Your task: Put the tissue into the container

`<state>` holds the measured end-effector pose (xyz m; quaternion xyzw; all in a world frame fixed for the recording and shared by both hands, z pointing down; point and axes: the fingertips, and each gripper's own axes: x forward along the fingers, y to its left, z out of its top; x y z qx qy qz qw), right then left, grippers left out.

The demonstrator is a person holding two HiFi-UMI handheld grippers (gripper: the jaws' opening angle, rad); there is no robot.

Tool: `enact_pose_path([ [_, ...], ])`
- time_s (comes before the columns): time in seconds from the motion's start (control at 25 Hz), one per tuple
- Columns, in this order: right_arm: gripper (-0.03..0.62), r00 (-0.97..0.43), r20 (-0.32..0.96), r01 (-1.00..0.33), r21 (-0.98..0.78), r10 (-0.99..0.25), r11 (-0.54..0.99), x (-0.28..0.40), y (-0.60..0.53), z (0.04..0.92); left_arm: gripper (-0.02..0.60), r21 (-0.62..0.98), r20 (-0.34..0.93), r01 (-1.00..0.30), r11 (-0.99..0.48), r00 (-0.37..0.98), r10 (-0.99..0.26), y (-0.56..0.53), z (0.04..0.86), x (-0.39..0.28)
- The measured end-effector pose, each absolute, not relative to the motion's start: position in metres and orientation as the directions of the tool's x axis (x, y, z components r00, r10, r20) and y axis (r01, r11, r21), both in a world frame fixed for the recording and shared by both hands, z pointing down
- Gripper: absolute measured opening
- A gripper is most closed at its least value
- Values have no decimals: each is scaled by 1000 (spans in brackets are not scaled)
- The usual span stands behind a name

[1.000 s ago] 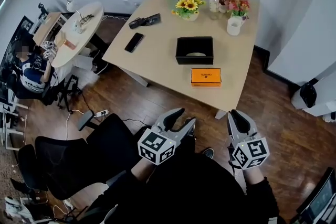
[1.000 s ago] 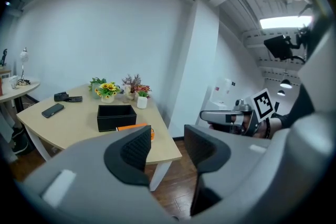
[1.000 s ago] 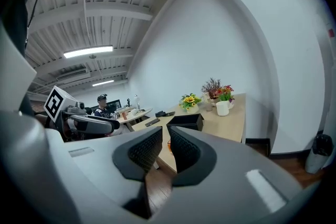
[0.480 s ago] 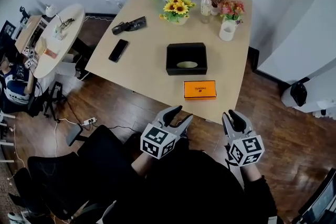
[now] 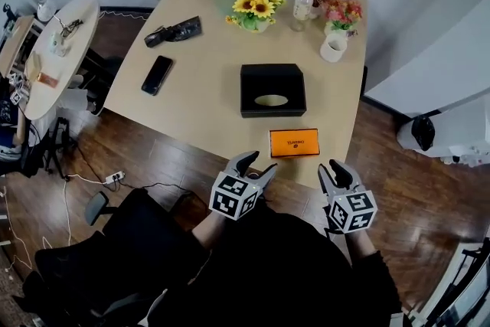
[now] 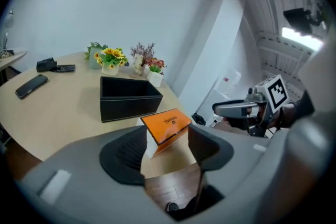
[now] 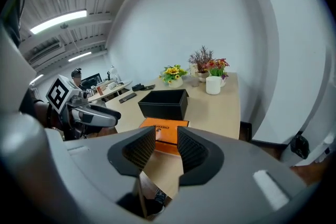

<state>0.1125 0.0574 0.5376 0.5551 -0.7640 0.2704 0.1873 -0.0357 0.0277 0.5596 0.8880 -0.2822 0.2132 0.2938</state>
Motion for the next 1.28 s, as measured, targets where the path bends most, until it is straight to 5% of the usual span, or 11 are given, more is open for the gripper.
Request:
enact_pose_path([
  [0.2,176,-297,678,-954,-238,-672,182,119,40,578,241,489,570,-630,-603,754,-326,10,590,-34],
  [0.52,255,-383,692,-922,-331,-612,202,127,13,614,367,517,612,-673,-529,722,-322,-11,623,-24],
  [0.72,328,-505,683,-863,-422,-528,278,119,9,624,367,600,605,-646,-472,753,-261,-5,625,-13],
  [0.92,320,-600,674,-799,-537,-431,271,122,0,628,365,676,610,-624,-392,773,-178,-10,629,-7],
  [1.12,259,-616,660,-783,-572,-430,243,130,-9,620,331,655,637,-665,-359,741,-212,-15,629,-15],
  [1.28,188,-592,642,-804,-510,-487,305,134,-11,596,192,538,648,-714,-448,690,-323,-19,607,-22],
])
